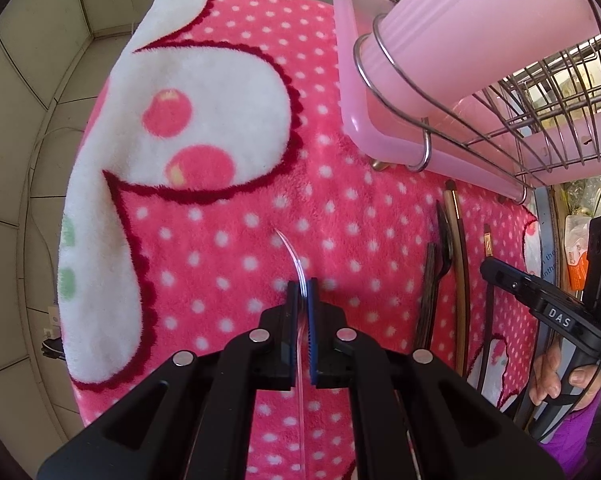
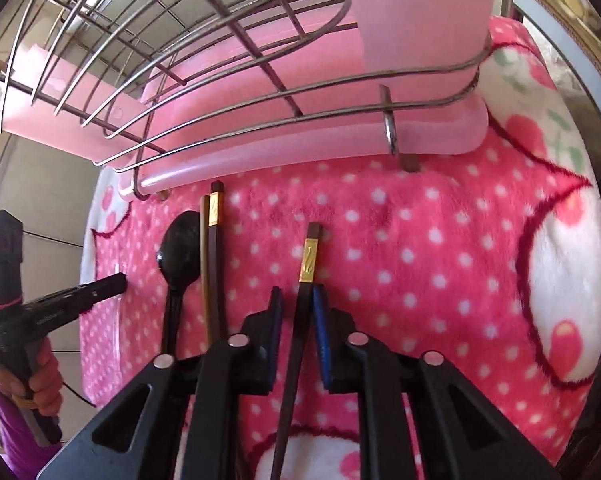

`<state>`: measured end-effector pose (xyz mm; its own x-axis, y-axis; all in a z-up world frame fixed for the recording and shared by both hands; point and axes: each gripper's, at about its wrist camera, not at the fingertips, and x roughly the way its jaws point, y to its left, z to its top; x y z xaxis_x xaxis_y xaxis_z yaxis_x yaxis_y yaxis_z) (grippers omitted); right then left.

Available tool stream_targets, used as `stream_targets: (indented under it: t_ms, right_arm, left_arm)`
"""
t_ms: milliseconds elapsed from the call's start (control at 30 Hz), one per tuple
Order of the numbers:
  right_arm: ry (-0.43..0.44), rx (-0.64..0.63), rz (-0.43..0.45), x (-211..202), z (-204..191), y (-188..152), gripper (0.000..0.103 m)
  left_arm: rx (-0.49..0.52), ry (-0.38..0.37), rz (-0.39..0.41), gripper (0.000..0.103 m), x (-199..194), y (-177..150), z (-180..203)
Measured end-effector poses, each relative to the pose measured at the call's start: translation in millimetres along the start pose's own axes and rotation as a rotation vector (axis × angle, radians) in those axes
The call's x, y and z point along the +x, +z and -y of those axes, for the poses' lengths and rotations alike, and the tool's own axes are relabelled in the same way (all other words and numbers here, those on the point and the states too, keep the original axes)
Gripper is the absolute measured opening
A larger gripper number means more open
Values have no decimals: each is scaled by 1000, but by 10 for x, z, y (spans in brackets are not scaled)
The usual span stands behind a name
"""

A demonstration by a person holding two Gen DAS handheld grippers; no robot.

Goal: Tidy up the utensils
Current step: 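Lift the clear fork with the left tool while the right tool grasps and lifts a gold-tipped chopstick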

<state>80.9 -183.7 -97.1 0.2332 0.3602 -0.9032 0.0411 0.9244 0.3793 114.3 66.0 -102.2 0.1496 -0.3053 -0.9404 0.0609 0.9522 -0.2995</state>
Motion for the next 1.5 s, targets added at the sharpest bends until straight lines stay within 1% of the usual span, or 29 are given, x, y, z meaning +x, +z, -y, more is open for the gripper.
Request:
stream_targets:
  t_ms: [133,200,267,333,467,633,667,700,767,800,900,1000,1100,1200,1367,1500]
  right_arm:
    - [38,28,36,-65,104,-58,7]
    - [45,33,69,-189,187,-98,7]
    - [74,34,127,-349,221,-157,7]
    - [76,29,180,-491,221,-205,7]
    - [91,-2,302,-860,179,-330,6]
    - [97,-39,457,-1334,19,-429,6]
    - [103,-42,488,-1441,14,-436,6]
    - [111,-45,521,-1547,-3,-443,6]
    - [126,-54,607,-1796,-31,-461,6]
    - [122,-62,647,-1917,-44,-460,6]
    - [106,-83,779,-2270,-111,-452,6]
    - [96,-99,908,-2566,-162,-373,6]
    - [81,-112,1007,-2789,-196,-271,6]
    - [63,-114,1084,-2917,-204,-114,6]
    - [37,-104,1168,-3043,-172,162,6]
    - [3,-107,1227,-3043,-162,337,6]
  left_arm:
    - [8,-2,23,4,-12,-36,-29]
    - [5,-1,41,3,-54,-91,-32]
    - [5,-12,72,3,-143,-145,-13]
    - [17,-32,123,3,-283,-208,15]
    - [26,-75,245,3,-636,-334,72]
    - [44,-108,421,3,-1144,-479,212]
    - [44,-123,450,3,-1241,-472,224]
    - [43,-149,498,3,-1383,-494,254]
    - [48,-178,570,3,-1590,-488,321]
    - [59,-191,624,3,-1731,-500,375]
    - [80,-203,748,3,-2017,-467,539]
    - [89,-215,853,3,-2240,-395,677]
    - [86,-214,937,3,-2394,-279,811]
    - [77,-211,995,3,-2487,-170,923]
    - [58,-195,1070,3,-2539,34,1003]
    - [52,-172,1127,3,-2509,153,1048]
